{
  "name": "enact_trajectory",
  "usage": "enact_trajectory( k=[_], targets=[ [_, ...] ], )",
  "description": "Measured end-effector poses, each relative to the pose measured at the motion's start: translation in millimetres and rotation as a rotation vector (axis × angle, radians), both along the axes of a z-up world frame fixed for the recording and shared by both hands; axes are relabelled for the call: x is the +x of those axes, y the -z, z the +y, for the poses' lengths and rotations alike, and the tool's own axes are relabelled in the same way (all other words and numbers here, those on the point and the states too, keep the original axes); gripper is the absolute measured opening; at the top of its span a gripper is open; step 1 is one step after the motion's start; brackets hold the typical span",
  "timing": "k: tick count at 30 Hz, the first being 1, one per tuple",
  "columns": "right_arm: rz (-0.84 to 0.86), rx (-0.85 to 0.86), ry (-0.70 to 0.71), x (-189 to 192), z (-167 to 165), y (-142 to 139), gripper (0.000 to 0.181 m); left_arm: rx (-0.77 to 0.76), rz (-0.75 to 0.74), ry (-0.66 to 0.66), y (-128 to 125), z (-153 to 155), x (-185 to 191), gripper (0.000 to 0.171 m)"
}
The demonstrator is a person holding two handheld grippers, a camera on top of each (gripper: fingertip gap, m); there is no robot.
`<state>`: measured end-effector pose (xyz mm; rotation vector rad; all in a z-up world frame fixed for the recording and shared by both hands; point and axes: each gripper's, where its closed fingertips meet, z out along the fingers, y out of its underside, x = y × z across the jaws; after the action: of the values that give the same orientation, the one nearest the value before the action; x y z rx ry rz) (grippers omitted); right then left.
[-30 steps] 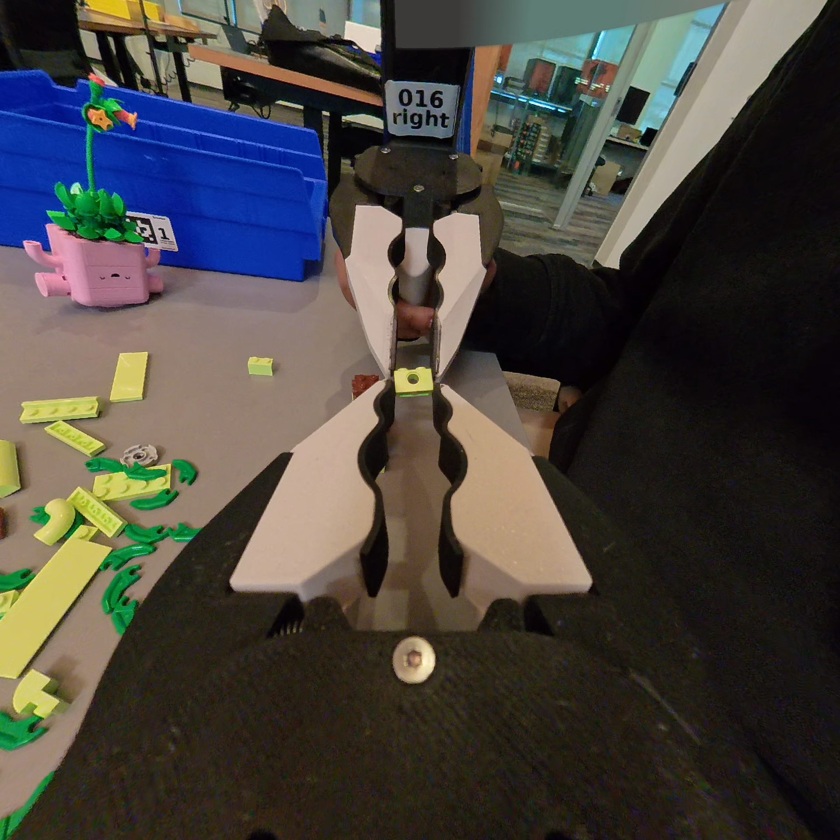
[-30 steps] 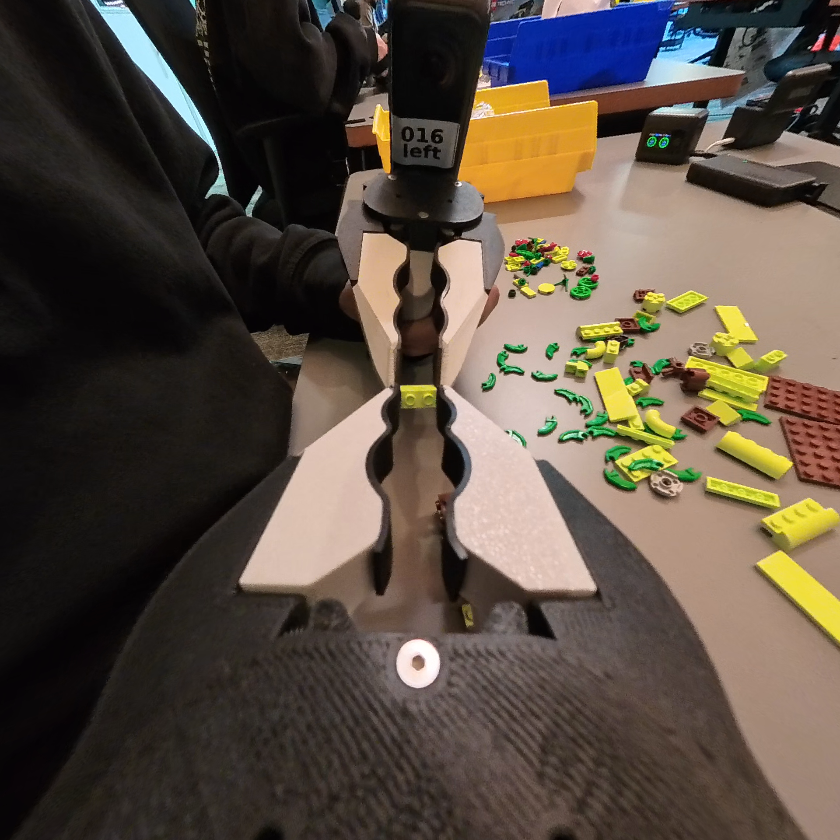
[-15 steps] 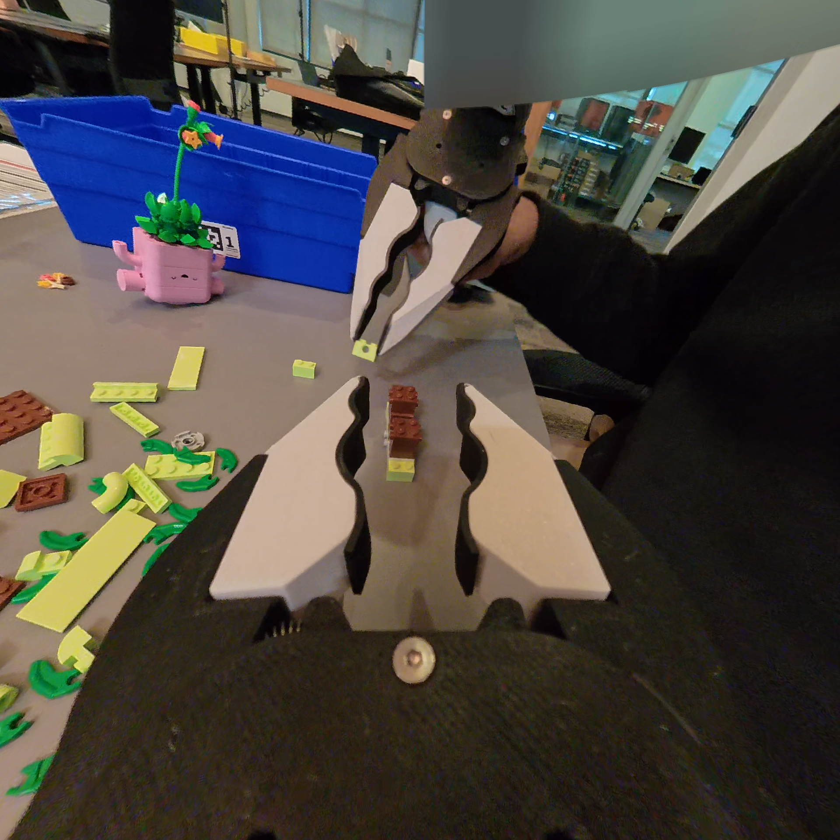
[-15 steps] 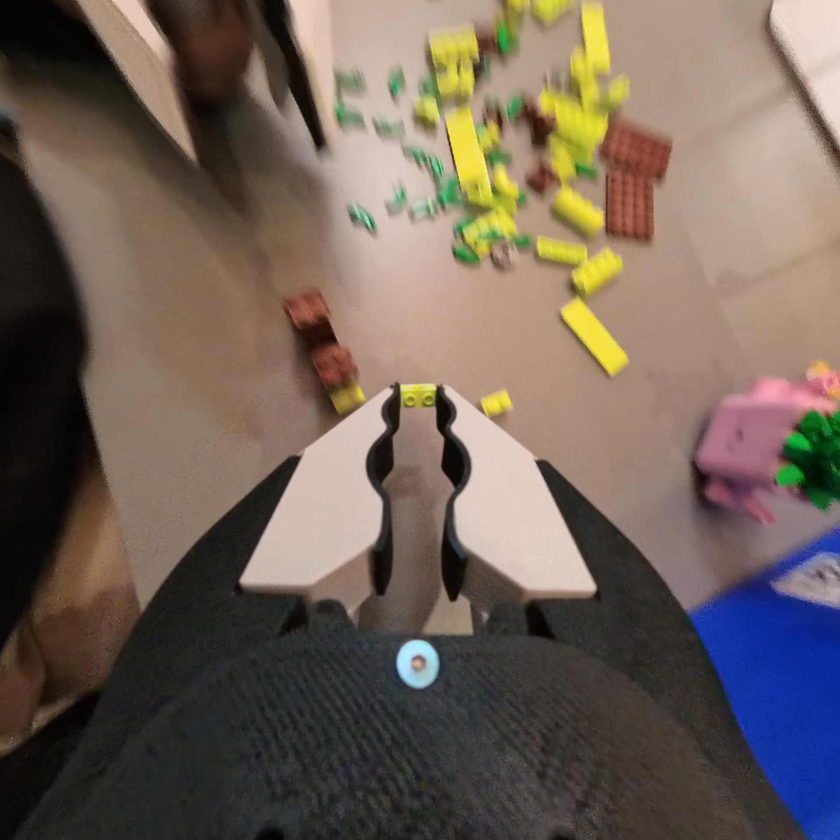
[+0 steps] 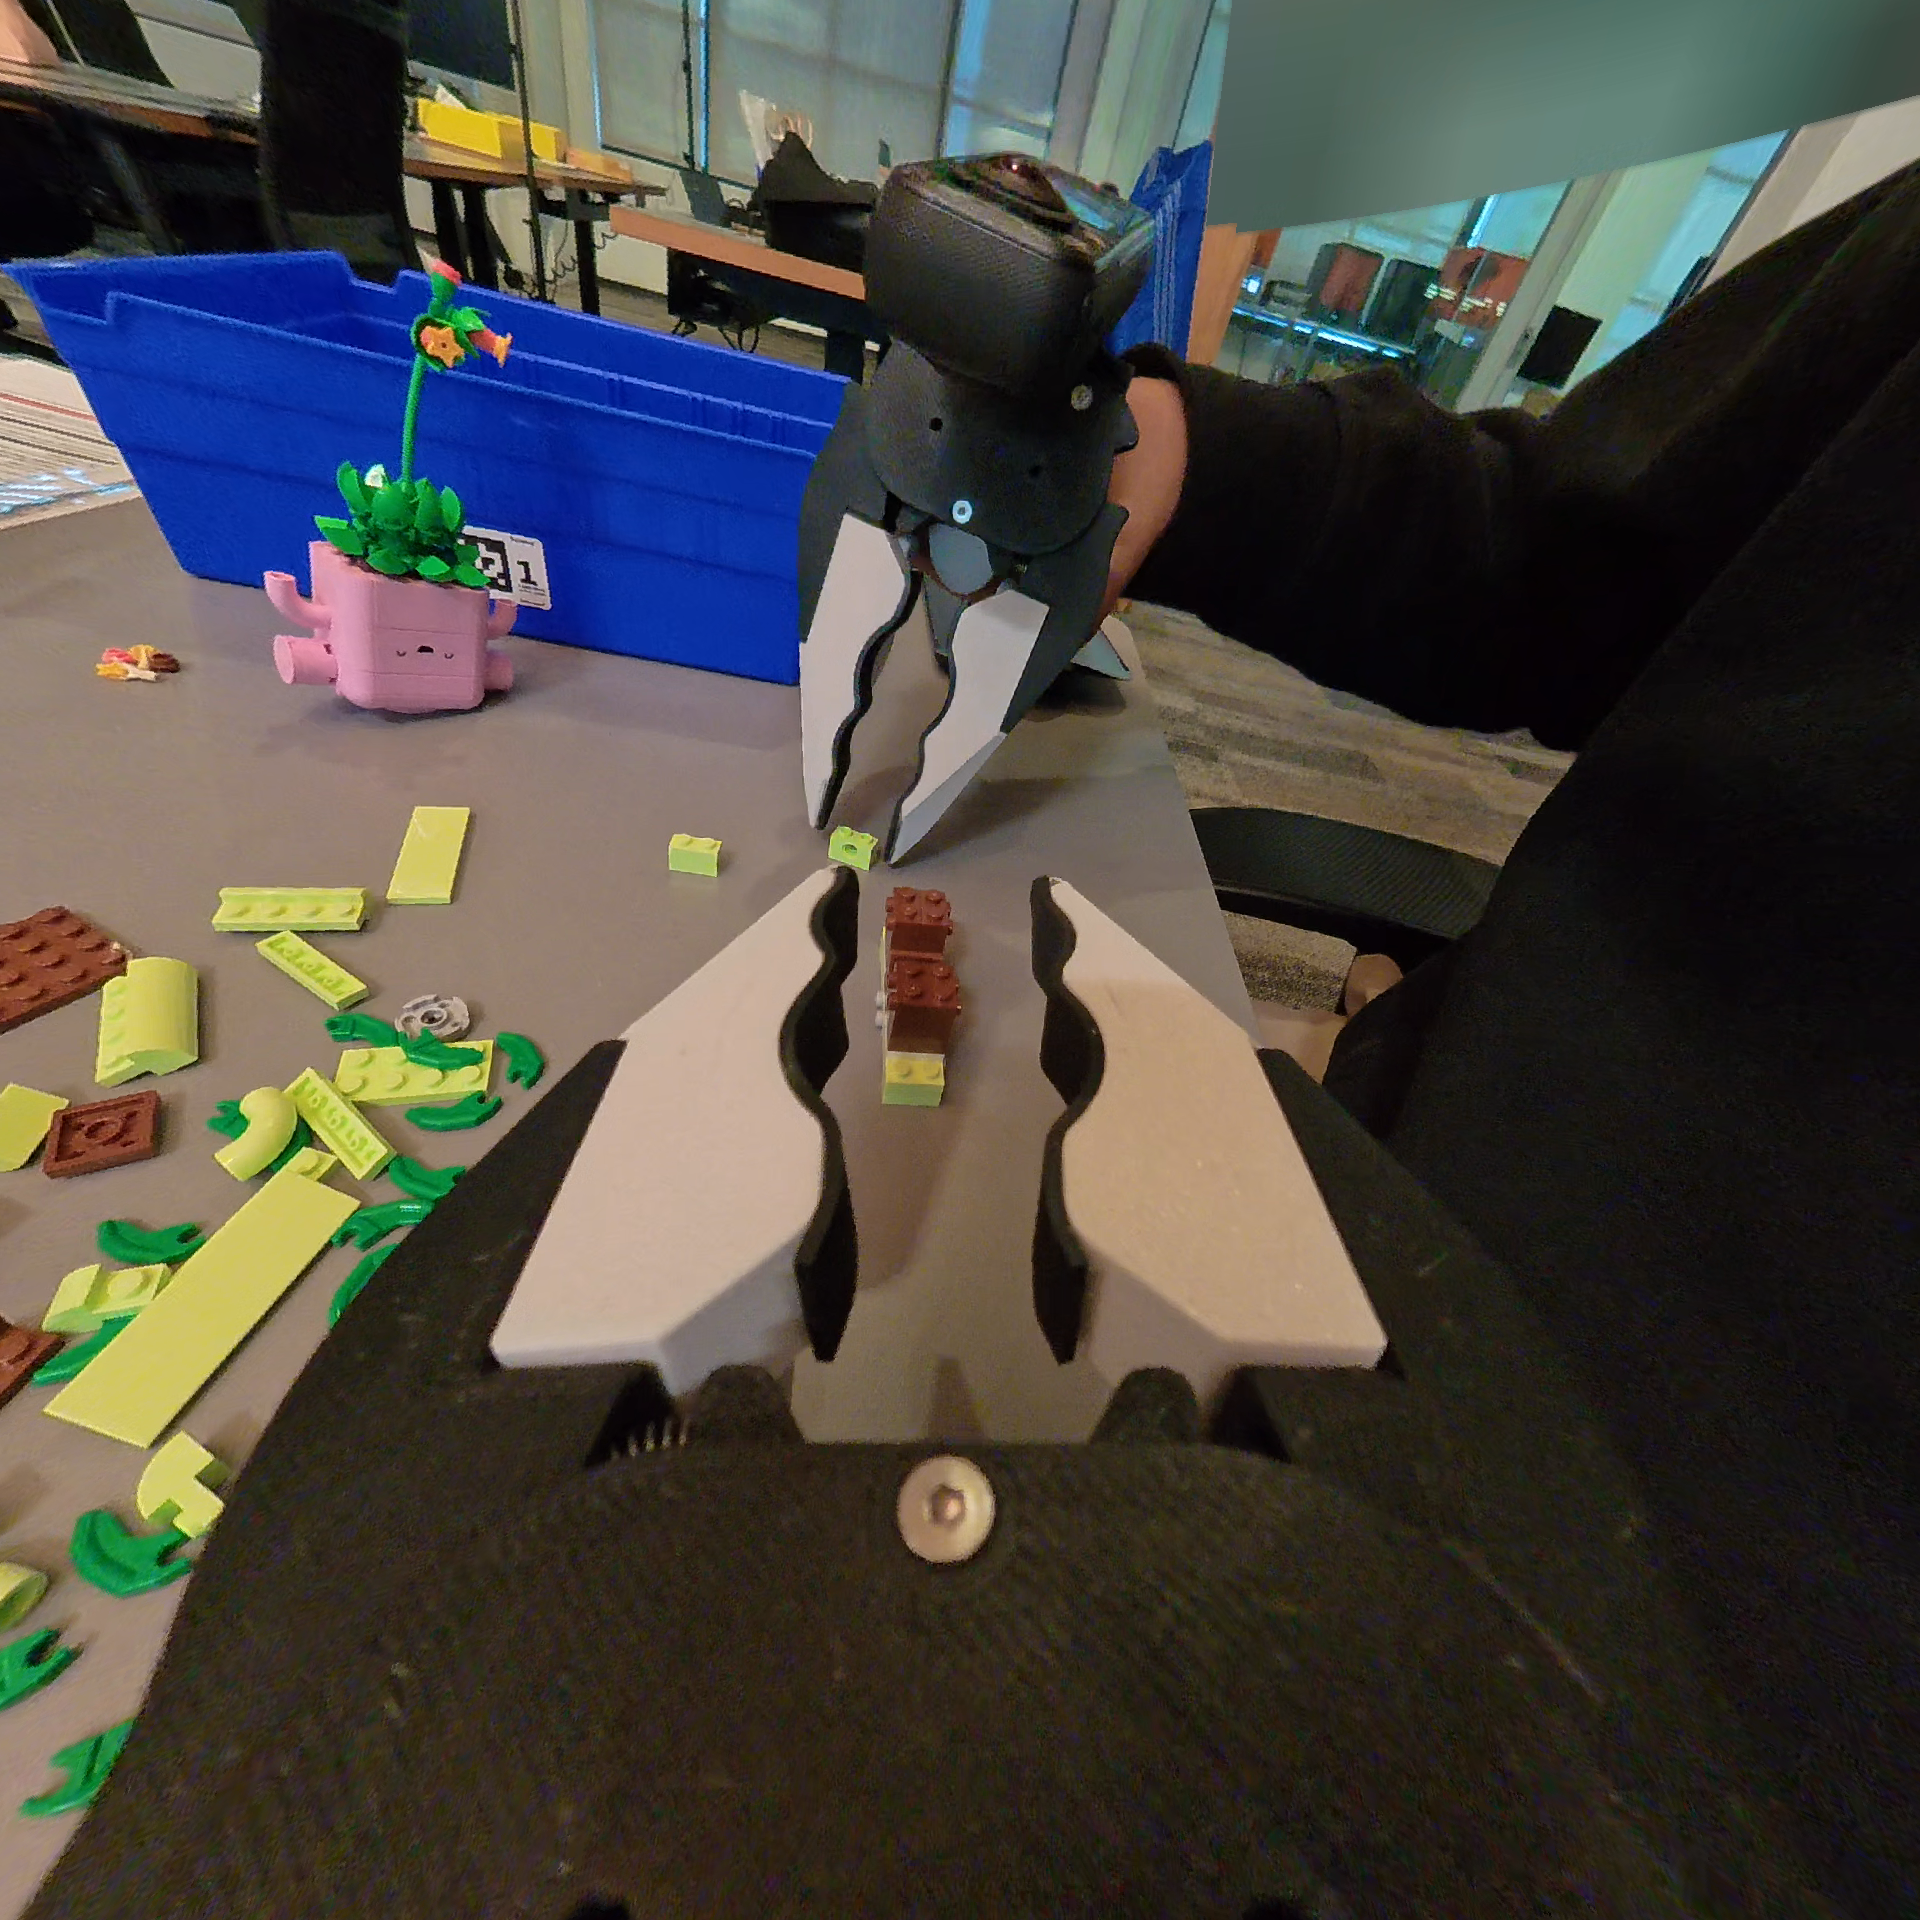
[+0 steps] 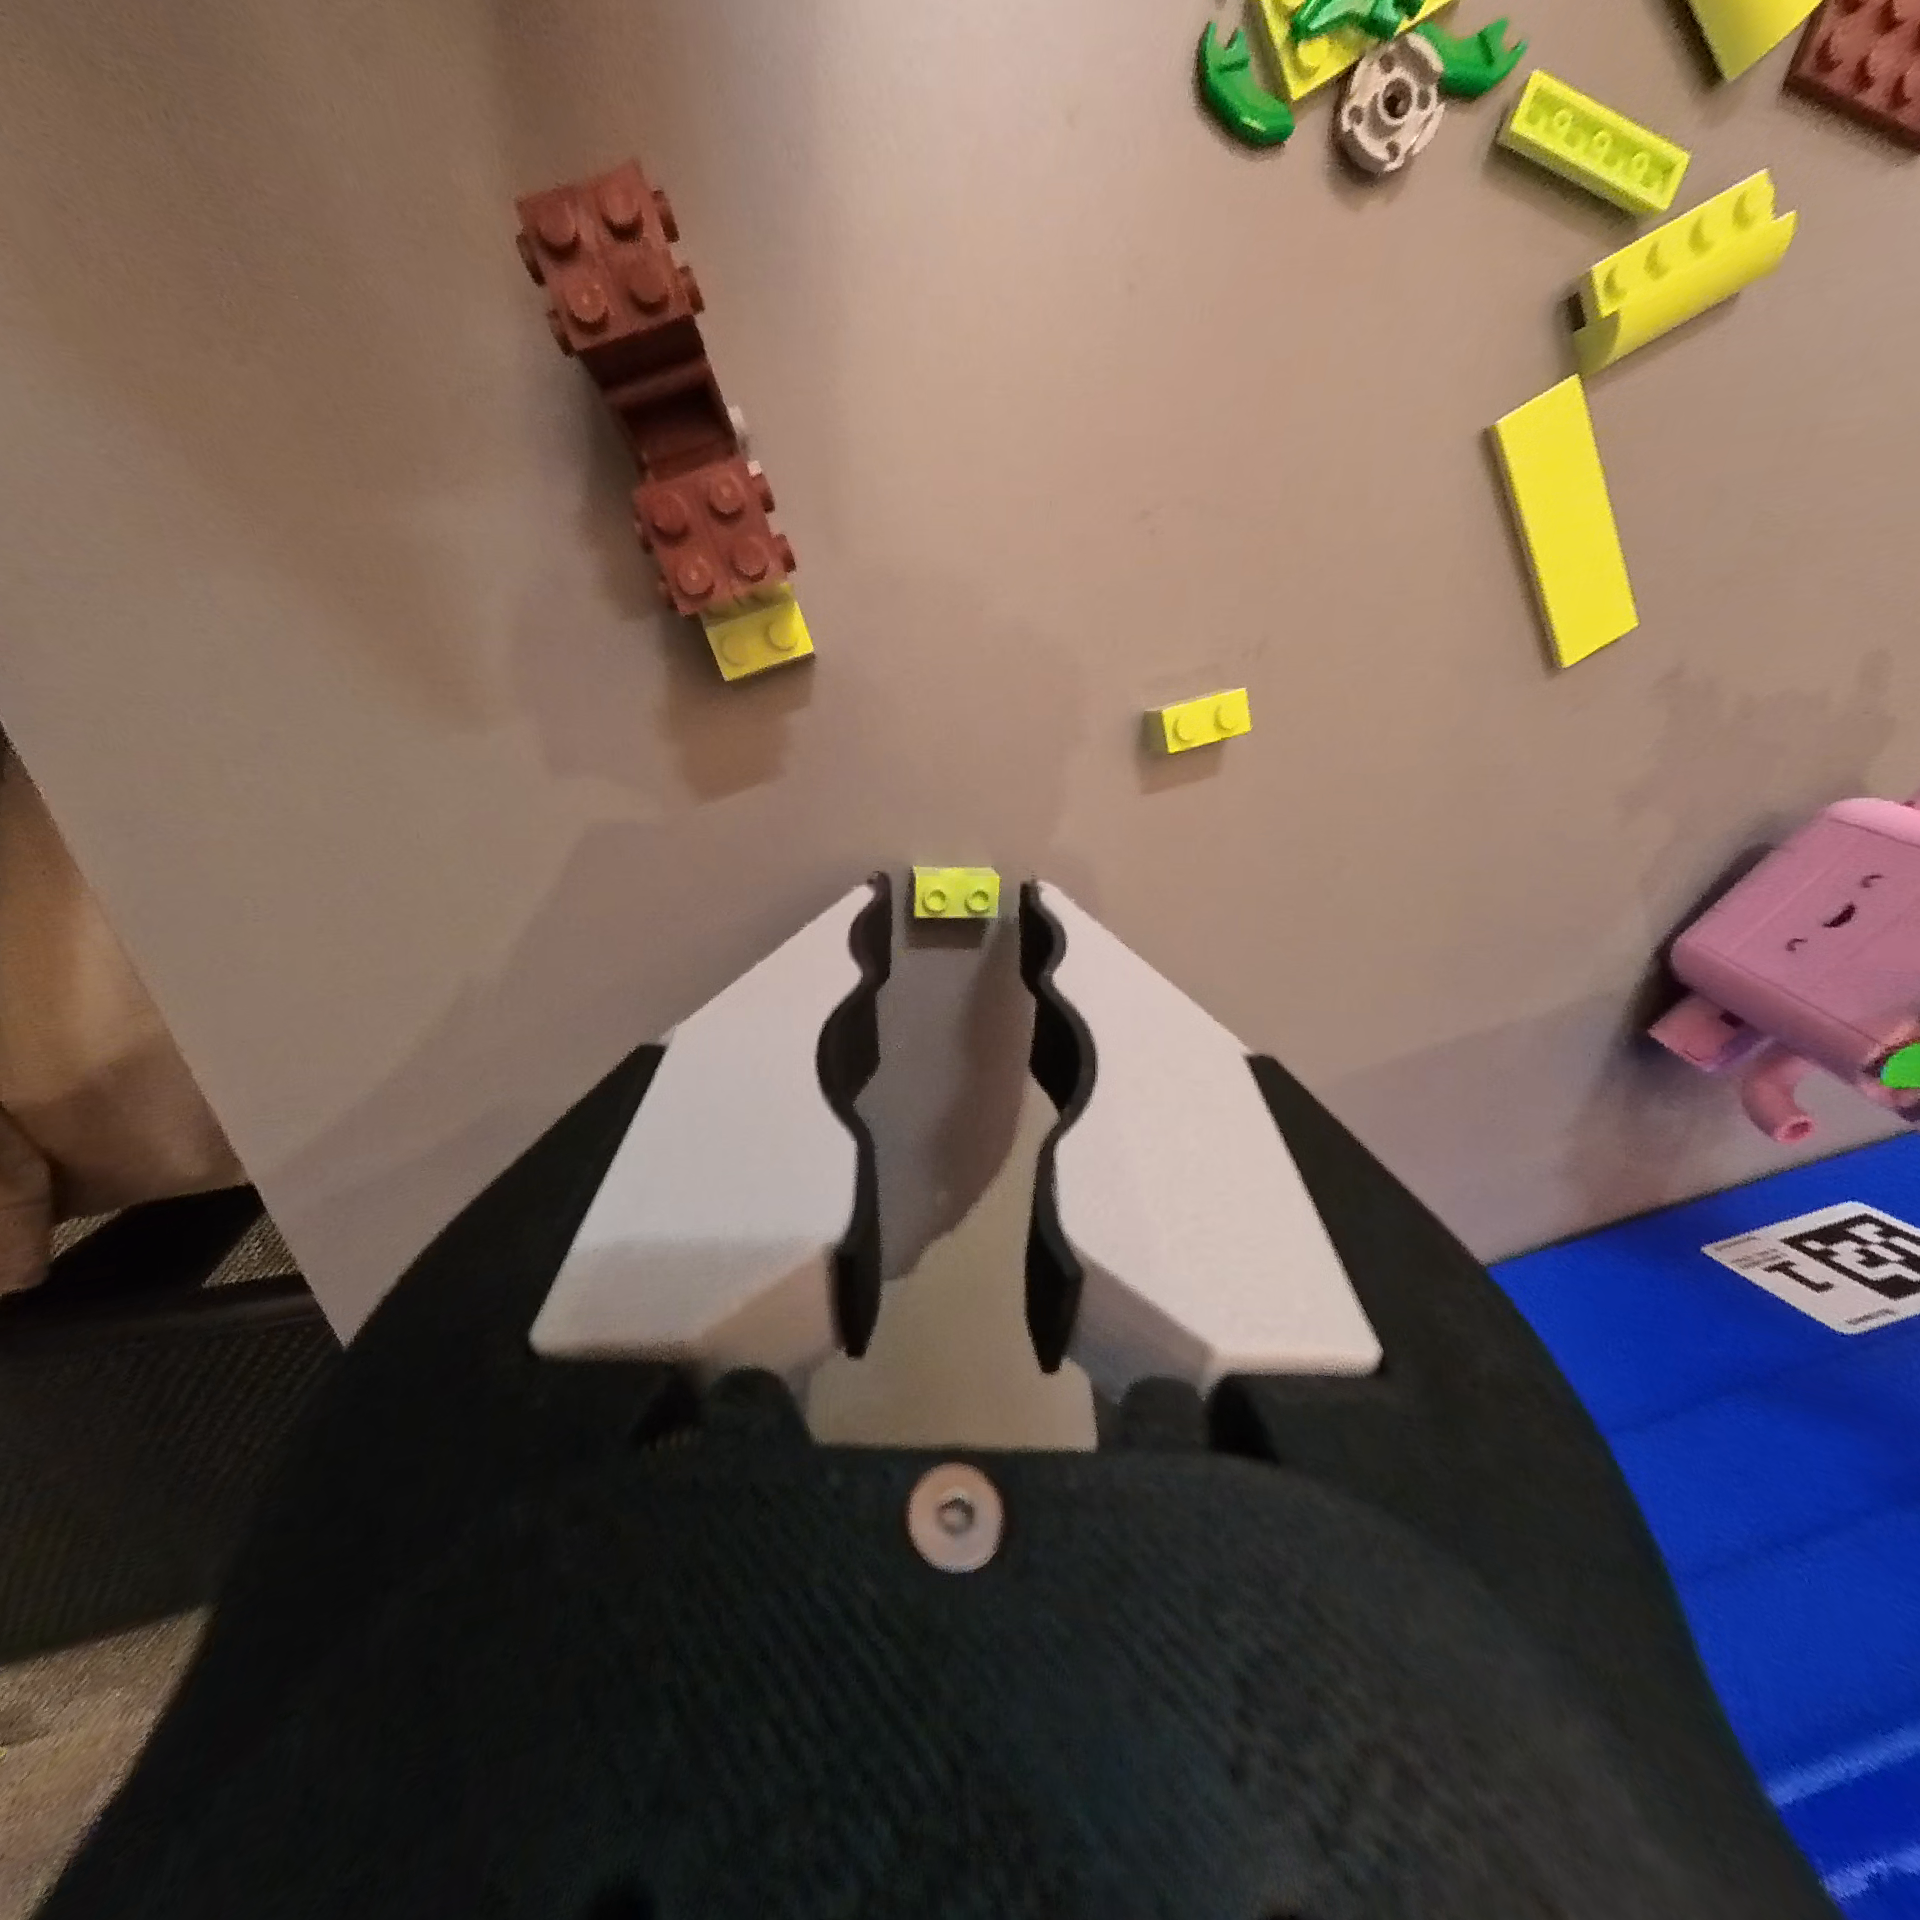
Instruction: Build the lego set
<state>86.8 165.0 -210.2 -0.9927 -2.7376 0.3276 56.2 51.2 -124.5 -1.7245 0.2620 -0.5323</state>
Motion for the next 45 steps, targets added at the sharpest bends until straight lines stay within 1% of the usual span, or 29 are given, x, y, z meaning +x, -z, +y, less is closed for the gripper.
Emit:
enact_trajectory(
  k=[8, 12, 16, 18, 20, 22, 26, 30, 33, 35, 45],
  targets=[
    [-0.040, 0.020, -0.019, 1.7, 0.1, -0.4, 0.020, 0.003, -0.012, 0.005, -0.9, -0.6, -0.5, 0.028],
    [-0.064, 0.024, -0.029, 2.7, 0.2, 3.3, 0.014, 0.003, -0.013, 0.005, -1.0, -0.7, -0.6, 0.027],
    [-0.025, 0.041, -0.052, -3.7, 1.6, -4.3, 0.014, 0.000, -0.017, 0.004, -0.7, -0.4, -1.0, 0.027],
    [0.038, 0.104, -0.088, -14.3, 9.4, -11.8, 0.014, -0.003, -0.023, 0.006, -0.7, -0.2, -1.3, 0.026],
    [0.102, 0.154, -0.154, -27.7, 14.4, -19.5, 0.014, -0.004, -0.027, 0.008, -0.7, -0.3, -1.3, 0.025],
    [0.119, 0.157, -0.226, -38.5, 12.3, -22.9, 0.014, -0.004, -0.028, 0.010, -0.6, -0.3, -1.1, 0.025],
    [0.012, 0.134, -0.306, -46.8, 10.2, -15.9, 0.014, 0.000, -0.025, 0.008, -1.0, -0.6, -1.3, 0.025],
    [-0.062, 0.087, -0.336, -50.4, 6.9, -14.6, 0.014, 0.006, -0.035, 0.005, -2.3, -2.0, -2.4, 0.024],
    [-0.109, 0.082, -0.334, -51.2, 9.4, -12.8, 0.014, 0.007, -0.051, 0.010, -3.0, -2.5, -3.1, 0.024],
    [-0.124, 0.092, -0.330, -51.9, 12.3, -10.8, 0.014, 0.010, -0.060, 0.011, -3.6, -2.8, -3.6, 0.024],
    [-0.142, 0.030, -0.298, -52.5, 7.9, -8.2, 0.014, 0.015, -0.083, 0.012, -5.0, -3.4, -5.7, 0.024]
  ],
)
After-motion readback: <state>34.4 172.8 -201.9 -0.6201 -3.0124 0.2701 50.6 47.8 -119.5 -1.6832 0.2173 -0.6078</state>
